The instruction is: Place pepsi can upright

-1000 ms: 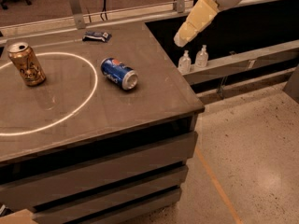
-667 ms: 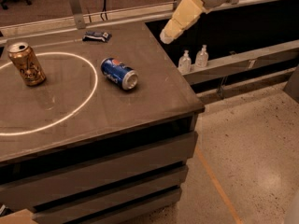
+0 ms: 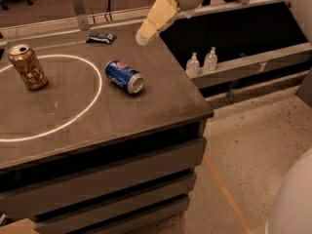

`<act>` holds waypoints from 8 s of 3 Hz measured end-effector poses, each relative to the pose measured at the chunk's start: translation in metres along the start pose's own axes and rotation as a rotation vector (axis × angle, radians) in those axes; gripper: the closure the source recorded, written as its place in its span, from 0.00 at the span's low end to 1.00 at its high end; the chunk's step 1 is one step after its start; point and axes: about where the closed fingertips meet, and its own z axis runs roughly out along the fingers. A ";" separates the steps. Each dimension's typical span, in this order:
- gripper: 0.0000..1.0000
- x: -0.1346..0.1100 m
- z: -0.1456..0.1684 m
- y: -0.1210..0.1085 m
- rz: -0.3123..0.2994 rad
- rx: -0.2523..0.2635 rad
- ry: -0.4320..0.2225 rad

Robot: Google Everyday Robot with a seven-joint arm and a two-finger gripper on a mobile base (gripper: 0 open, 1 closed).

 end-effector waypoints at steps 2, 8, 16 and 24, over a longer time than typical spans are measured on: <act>0.00 -0.028 0.051 0.032 -0.025 -0.067 0.041; 0.00 -0.061 0.175 0.043 -0.025 -0.081 0.218; 1.00 -0.066 0.113 0.062 -0.166 -0.147 -0.029; 1.00 -0.079 0.075 0.103 -0.199 -0.282 -1.136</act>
Offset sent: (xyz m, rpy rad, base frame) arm 0.0138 0.0882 -0.0542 -0.0124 0.1170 0.0796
